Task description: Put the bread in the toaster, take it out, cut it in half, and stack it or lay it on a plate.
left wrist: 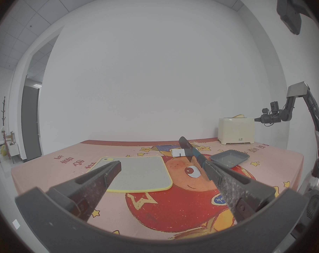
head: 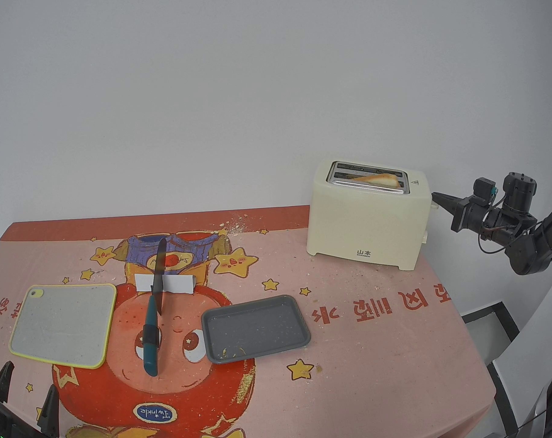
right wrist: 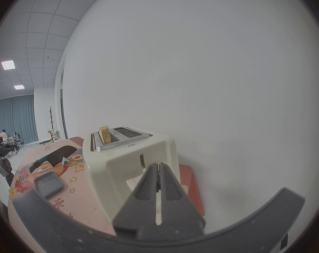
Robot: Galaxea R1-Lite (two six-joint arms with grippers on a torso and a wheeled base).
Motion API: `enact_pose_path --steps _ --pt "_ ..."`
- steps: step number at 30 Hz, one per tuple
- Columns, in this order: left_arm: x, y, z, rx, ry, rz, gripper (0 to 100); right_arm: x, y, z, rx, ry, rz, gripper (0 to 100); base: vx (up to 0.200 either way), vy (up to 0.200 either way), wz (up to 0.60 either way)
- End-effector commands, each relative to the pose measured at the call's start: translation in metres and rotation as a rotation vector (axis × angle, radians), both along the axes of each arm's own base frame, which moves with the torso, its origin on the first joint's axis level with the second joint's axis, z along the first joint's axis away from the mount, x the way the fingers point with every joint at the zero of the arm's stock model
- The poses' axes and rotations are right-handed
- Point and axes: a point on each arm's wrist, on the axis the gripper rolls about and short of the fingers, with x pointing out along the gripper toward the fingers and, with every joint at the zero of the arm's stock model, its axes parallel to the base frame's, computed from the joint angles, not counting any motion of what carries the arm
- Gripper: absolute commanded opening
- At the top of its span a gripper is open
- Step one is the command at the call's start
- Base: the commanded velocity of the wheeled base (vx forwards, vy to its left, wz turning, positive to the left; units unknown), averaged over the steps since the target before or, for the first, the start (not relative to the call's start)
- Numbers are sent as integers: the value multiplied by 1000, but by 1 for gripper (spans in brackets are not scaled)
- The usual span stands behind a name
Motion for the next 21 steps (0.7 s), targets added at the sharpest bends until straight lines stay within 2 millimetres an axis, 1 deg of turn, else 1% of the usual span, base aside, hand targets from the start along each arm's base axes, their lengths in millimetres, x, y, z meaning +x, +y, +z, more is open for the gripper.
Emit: enact_pose_path --steps 1,8,12,17,21 --pt "1 0 -5 0 18 1 100 1 0 -19 2 35 0 0 0 0 0" --pt "1 0 -5 0 18 -1 100 -1 1 -24 2 51 2 0 0 0 0" --pt "1 0 -5 0 18 1 100 -2 2 -32 0 74 4 0 0 0 0" --pt "1 0 -5 -1 18 1 100 -2 1 -33 -1 78 3 0 0 0 0" --pt "1 0 -5 0 18 1 100 -3 2 -38 -1 92 3 0 0 0 0"
